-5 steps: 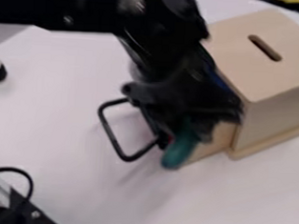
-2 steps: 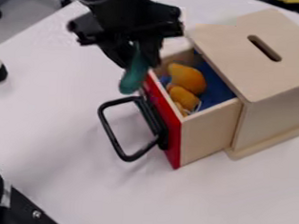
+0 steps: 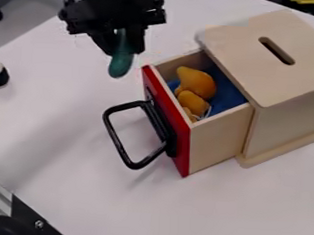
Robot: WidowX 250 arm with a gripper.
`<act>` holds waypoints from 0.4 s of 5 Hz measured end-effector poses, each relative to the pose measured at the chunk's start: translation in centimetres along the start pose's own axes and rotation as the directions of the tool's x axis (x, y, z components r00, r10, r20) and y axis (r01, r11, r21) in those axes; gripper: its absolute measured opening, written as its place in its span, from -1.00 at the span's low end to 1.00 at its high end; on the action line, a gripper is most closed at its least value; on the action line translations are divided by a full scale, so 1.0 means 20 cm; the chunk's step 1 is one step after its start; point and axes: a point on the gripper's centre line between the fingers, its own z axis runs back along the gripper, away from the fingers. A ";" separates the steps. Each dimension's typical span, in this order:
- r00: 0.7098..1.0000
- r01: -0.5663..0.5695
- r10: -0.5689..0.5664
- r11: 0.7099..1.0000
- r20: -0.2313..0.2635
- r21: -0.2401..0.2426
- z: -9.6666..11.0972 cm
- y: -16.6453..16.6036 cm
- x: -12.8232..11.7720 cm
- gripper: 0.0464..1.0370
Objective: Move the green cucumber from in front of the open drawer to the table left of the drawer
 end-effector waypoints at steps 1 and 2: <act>1.000 -0.014 0.014 0.998 -0.012 0.063 -0.13 0.06 0.08 -0.23; 0.999 -0.033 0.037 0.995 -0.038 0.097 -0.25 0.12 0.12 -0.23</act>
